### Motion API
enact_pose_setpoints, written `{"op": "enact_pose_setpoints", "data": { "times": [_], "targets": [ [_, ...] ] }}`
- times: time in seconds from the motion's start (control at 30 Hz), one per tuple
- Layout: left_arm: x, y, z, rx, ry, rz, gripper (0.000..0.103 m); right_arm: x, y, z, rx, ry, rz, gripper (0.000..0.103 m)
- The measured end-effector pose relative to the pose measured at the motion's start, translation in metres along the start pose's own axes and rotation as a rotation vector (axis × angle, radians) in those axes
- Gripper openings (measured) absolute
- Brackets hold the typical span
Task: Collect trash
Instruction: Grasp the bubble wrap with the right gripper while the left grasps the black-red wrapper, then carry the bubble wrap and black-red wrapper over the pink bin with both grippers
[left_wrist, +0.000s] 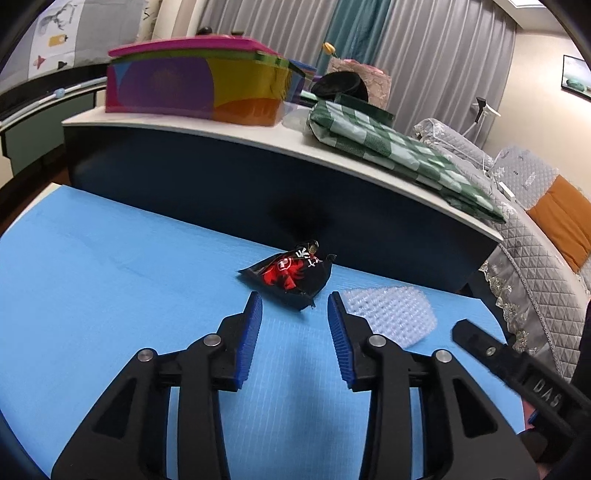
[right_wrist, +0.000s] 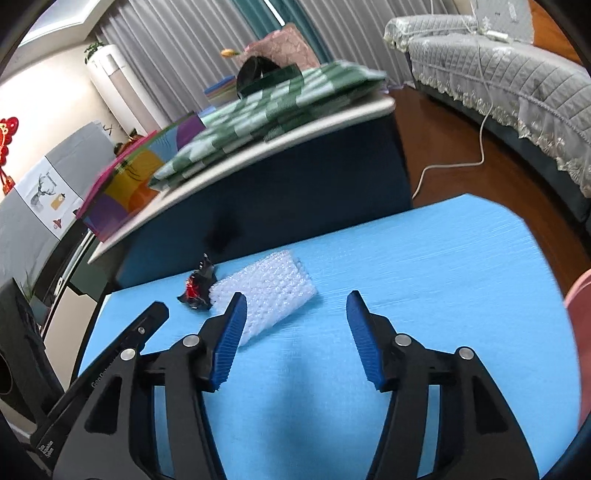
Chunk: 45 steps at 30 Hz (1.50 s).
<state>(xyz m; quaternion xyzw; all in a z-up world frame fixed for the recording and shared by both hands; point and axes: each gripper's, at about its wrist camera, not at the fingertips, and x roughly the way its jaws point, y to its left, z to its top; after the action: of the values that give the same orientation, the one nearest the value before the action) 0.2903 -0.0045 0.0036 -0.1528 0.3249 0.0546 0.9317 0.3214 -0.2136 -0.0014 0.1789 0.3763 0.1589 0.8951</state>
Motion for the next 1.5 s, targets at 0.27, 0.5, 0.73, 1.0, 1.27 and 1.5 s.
{"op": "enact_pose_setpoints", "data": {
  "times": [0.27,0.5,0.73,1.0,1.27,1.5],
  "targets": [
    [0.027,0.005,0.008,-0.056,0.052,-0.001,0.038,0.034,-0.002,0.002,0.022,0.058,0.003,0.057],
    [0.047,0.004,0.015,-0.092,0.122,0.022,0.037,0.048,0.007,0.007,0.004,0.079,-0.002,0.048],
    [0.05,0.0,0.011,-0.064,0.128,0.045,0.01,0.049,0.014,0.008,-0.016,0.075,0.004,0.014],
    [0.022,-0.006,0.016,-0.016,0.082,0.064,0.009,0.017,0.025,0.016,-0.047,-0.007,-0.035,0.011],
    [-0.014,-0.016,0.022,0.013,0.044,0.054,0.009,-0.026,0.028,0.019,-0.099,-0.061,-0.093,0.011],
    [-0.049,-0.029,0.016,0.046,0.009,0.016,0.009,-0.079,0.018,0.02,-0.11,-0.128,-0.138,0.011]
  ]
}}
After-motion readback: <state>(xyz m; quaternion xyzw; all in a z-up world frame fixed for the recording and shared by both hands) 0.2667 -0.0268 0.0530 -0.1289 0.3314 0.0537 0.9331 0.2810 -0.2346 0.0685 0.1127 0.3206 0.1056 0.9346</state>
